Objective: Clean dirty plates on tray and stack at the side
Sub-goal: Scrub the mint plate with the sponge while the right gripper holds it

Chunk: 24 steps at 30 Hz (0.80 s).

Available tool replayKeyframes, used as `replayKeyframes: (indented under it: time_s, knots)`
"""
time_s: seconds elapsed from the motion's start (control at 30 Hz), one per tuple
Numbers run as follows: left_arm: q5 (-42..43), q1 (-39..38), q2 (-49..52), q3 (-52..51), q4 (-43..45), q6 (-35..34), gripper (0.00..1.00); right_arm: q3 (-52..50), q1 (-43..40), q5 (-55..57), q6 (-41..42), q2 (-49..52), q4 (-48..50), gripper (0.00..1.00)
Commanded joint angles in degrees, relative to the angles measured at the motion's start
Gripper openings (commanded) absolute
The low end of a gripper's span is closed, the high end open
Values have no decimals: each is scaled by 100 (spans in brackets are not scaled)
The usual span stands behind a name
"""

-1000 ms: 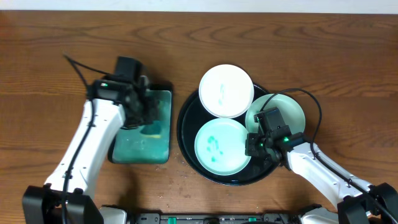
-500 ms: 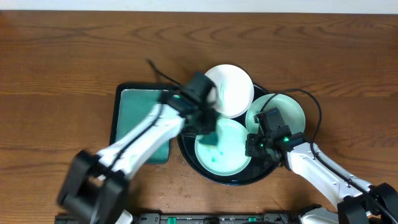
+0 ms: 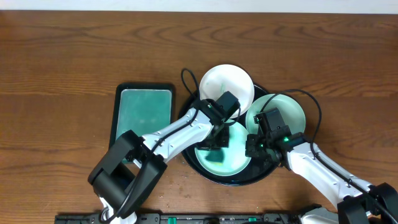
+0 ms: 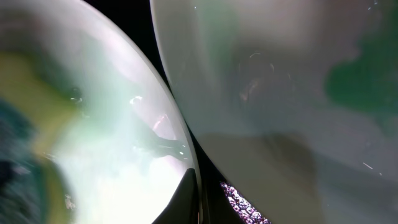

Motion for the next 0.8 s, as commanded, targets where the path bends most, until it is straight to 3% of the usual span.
replayKeyframes:
  time_s: [0.0,0.2,0.5,0.77]
  knots:
    - [-2002,378,175,-170,-376,291,7,2,35,205,101,24,-35,1]
    - [-1714,553,175,-170,-278,472,7,2,35,203,103,24,-35,1]
    - [1971,236,463,-173,1274,730,7,2,35,203,101,24,-55,1]
    - [2983,-173,546,-173,1456,844,7,2,33,205,101,24,-96,1]
